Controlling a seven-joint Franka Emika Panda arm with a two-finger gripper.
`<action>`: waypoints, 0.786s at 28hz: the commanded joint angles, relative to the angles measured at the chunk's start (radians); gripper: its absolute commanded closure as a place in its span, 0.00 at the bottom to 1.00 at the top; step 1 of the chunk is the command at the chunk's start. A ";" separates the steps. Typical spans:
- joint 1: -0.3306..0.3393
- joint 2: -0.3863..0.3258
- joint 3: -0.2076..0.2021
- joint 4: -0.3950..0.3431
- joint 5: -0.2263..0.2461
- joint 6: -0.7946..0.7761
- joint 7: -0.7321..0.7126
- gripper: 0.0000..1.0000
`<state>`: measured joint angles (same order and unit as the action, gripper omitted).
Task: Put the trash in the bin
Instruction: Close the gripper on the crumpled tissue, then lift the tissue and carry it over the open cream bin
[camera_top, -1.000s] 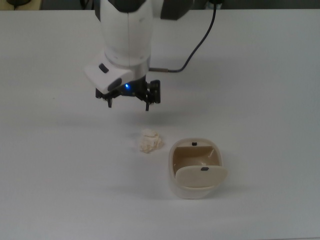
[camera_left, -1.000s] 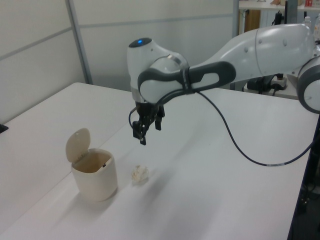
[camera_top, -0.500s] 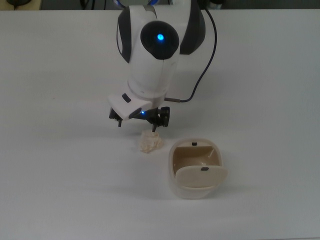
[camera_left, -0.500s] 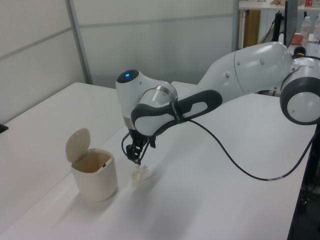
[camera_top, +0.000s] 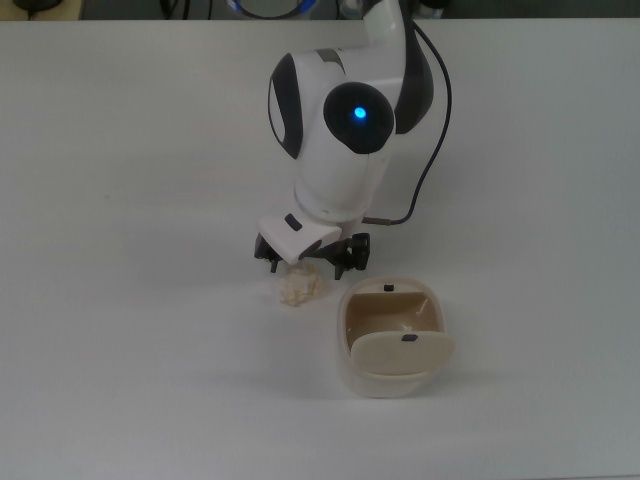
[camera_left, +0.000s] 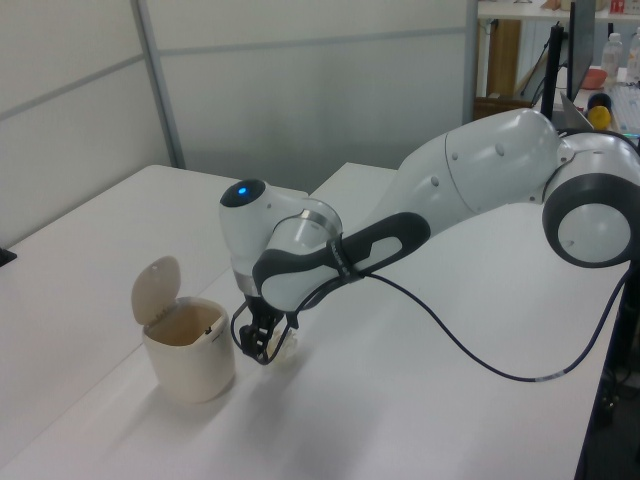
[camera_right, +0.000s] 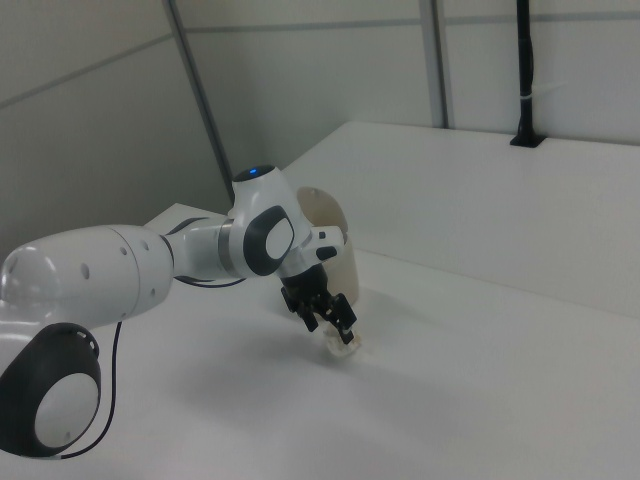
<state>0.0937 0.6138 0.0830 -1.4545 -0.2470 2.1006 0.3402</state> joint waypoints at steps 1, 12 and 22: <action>0.011 0.035 -0.012 0.000 -0.021 0.042 0.034 0.00; 0.004 0.052 -0.025 0.003 -0.052 0.073 0.039 0.40; 0.004 0.050 -0.025 0.008 -0.046 0.073 0.042 1.00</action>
<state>0.0928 0.6669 0.0679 -1.4380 -0.2733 2.1549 0.3565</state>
